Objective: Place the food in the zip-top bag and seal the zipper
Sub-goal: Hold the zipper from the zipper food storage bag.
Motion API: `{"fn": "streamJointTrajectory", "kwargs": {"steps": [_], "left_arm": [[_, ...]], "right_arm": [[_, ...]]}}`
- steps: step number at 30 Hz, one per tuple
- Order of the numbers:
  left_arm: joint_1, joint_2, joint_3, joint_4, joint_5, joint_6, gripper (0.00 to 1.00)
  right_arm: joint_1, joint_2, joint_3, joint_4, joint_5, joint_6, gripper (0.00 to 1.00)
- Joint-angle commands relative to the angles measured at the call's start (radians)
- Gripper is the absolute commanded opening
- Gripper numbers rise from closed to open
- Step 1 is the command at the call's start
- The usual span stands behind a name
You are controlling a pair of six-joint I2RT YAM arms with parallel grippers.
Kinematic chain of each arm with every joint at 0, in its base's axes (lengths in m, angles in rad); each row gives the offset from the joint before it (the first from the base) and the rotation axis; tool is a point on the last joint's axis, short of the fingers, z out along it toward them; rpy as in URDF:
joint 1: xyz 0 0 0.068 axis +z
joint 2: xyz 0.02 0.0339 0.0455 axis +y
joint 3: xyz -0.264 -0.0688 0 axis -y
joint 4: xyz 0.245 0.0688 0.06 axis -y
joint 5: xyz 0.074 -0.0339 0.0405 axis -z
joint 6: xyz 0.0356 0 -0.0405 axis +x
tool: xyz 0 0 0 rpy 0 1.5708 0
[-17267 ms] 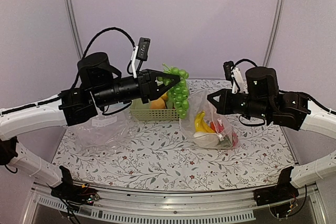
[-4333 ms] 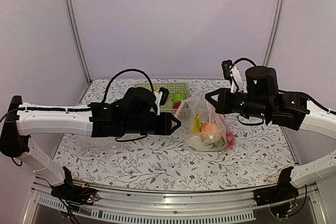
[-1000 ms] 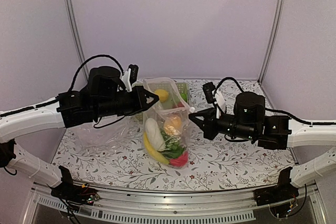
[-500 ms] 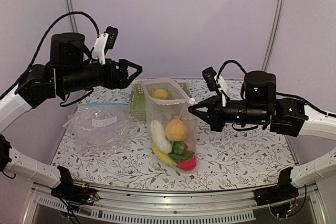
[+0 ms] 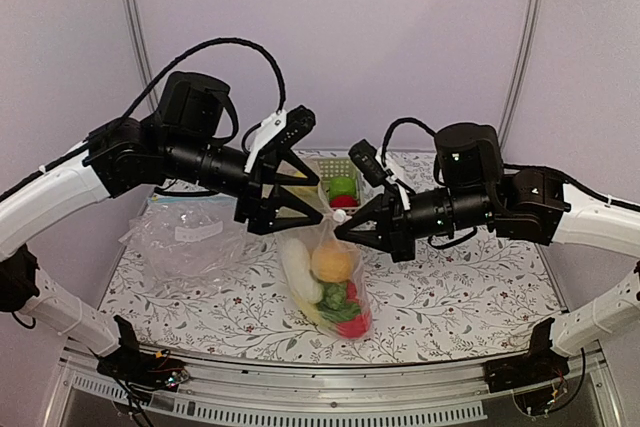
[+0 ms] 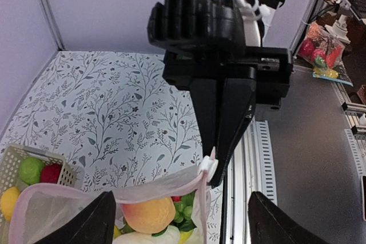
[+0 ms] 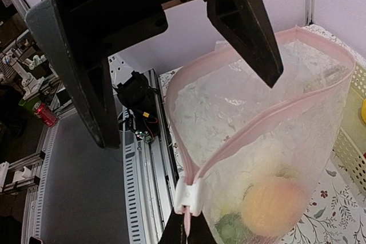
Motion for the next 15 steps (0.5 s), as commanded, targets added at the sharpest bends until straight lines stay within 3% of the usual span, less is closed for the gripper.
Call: {"fn": "streamJointTrajectory", "kwargs": {"steps": [1,15], "left_arm": [[-0.015,0.026,0.036,0.026,0.15,0.093,0.8],[-0.025,0.102,0.047,0.082,0.235,0.087,0.55]], "right_arm": [[0.005,0.005,0.04,-0.022,-0.061,-0.02,0.0],[0.006,0.001,0.032,-0.026,-0.057,-0.021,0.0]]}}
